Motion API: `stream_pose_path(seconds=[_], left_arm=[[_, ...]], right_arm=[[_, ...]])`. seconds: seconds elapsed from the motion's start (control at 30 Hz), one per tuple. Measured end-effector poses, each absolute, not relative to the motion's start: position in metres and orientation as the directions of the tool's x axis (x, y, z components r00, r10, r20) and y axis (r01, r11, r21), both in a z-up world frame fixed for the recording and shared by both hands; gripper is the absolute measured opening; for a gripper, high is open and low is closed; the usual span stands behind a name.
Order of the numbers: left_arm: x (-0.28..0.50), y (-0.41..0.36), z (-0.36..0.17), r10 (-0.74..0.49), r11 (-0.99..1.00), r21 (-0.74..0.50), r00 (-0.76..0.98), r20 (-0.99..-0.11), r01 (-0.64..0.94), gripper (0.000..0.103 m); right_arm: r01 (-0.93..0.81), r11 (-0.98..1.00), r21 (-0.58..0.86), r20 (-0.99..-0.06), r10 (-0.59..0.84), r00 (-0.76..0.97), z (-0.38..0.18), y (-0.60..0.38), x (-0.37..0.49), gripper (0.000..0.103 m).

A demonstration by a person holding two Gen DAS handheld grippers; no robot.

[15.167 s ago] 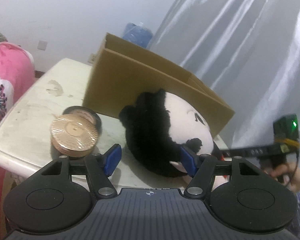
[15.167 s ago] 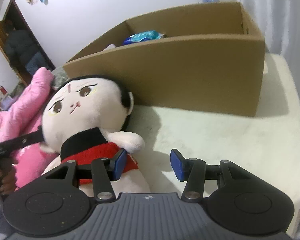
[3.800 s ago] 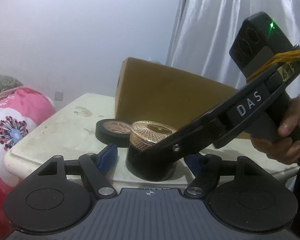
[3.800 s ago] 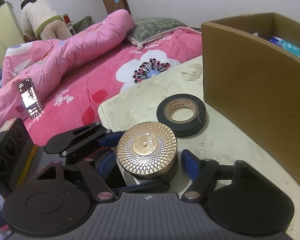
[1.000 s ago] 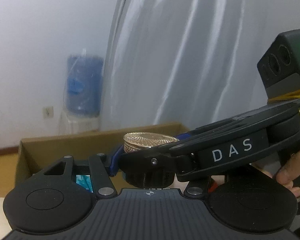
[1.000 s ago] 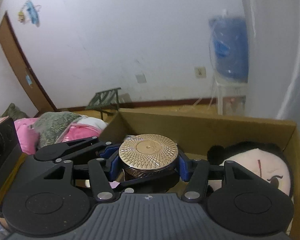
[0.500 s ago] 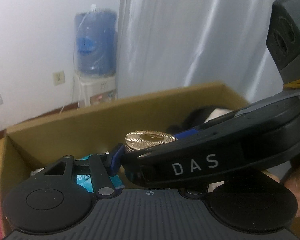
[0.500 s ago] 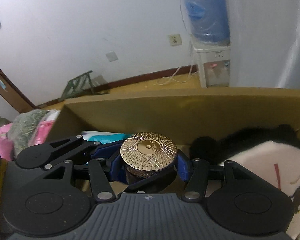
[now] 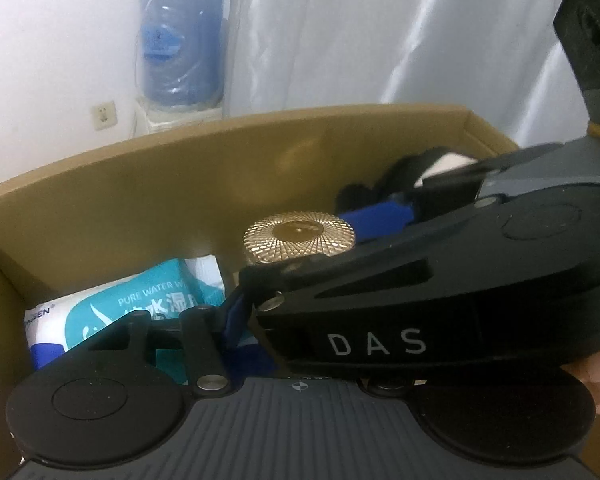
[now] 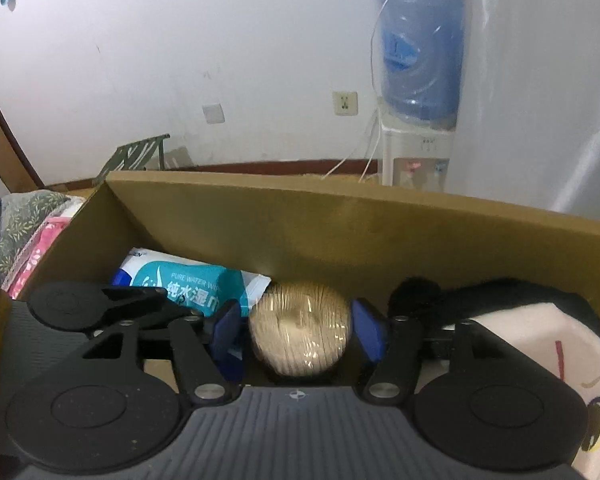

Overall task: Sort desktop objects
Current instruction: 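Lower the black jar into the box beside the doll, then open both grippers to release the jar in the box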

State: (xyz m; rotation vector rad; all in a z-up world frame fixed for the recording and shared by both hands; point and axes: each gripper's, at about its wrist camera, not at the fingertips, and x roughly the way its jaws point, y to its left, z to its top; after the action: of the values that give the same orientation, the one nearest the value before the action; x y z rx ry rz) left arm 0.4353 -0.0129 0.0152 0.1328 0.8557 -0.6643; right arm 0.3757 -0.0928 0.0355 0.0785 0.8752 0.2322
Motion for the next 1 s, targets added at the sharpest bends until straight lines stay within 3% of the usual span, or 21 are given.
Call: stream_pose_path(seconds=[0.17, 0.3, 0.47, 0.7, 1.0], left_arm=[[0.436, -0.013, 0.014, -0.501, 0.782, -0.155, 0.461, -0.732, 0.603, 0.056], [0.438, -0.011, 0.013, -0.503, 0.784, -0.166, 0.457, -0.734, 0.598, 0.054], [0.441, -0.002, 0.015, -0.552, 0.780, -0.259, 0.431, -0.714, 0.570, 0.055], [0.450, -0.004, 0.014, -0.579, 0.784, -0.339, 0.415, -0.702, 0.519, 0.039], [0.456, -0.017, 0.013, -0.578, 0.803, -0.390, 0.426, -0.696, 0.451, 0.039]], right_arm=[[-0.174, 0.968, 0.181, -0.737, 0.250, 0.628, 0.037, -0.096, 0.374, 0.066], [-0.180, 0.958, 0.223, -0.703, 0.286, 0.651, 0.042, -0.098, 0.366, 0.075], [-0.231, 0.920, 0.317, -0.624, 0.386, 0.679, 0.050, -0.114, 0.351, 0.079], [-0.238, 0.875, 0.421, -0.485, 0.439, 0.757, 0.063, -0.150, 0.328, 0.082], [-0.206, 0.864, 0.460, -0.485, 0.439, 0.756, 0.063, -0.161, 0.329, 0.082]])
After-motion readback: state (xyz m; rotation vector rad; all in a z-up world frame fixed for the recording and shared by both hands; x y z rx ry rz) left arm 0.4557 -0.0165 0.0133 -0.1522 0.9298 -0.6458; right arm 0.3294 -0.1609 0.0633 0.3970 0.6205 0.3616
